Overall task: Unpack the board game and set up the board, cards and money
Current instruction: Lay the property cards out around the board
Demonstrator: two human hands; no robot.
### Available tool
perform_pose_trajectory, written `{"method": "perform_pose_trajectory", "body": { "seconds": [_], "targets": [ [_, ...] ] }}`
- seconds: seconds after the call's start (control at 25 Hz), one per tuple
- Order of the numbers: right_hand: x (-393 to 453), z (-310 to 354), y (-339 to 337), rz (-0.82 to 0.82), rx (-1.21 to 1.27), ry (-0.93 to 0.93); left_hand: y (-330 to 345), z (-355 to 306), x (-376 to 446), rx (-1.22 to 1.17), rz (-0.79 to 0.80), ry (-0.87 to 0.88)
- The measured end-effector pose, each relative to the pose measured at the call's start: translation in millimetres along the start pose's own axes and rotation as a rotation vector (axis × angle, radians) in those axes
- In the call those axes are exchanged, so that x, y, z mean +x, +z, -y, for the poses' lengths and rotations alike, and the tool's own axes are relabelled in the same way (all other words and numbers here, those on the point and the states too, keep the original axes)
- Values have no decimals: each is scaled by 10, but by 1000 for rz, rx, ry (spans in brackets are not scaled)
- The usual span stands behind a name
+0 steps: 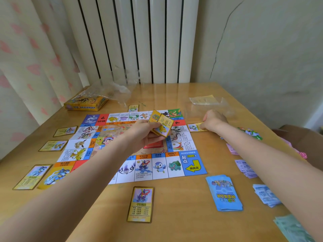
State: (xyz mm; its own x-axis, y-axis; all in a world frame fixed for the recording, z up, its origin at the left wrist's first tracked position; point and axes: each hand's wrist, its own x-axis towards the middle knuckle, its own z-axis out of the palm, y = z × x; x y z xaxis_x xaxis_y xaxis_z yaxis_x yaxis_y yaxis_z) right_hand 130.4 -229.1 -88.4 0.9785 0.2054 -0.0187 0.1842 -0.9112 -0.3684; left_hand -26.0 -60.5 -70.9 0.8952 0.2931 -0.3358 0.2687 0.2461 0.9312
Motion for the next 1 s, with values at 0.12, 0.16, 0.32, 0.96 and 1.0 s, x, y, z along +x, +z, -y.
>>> {"method": "perform_pose_trajectory", "body": {
  "seconds": [0.12, 0.16, 0.32, 0.96, 1.0],
  "targets": [
    [-26, 43, -21, -60, -32, -34, -21, 11, -16, -11, 4, 0],
    [-25, 62, -21, -101, 4, -116, -29, 8, -28, -15, 4, 2],
    [-134, 206, -10, -50, -11, -427, -71, -3, -34, -25, -14, 12],
    [1067, 261, 102, -172, -110, -131, -79, -410, 642, -8, -28, 74],
    [1084, 263, 107, -159, -128, -132, -99, -402, 667, -9, -31, 71]
  ]
}}
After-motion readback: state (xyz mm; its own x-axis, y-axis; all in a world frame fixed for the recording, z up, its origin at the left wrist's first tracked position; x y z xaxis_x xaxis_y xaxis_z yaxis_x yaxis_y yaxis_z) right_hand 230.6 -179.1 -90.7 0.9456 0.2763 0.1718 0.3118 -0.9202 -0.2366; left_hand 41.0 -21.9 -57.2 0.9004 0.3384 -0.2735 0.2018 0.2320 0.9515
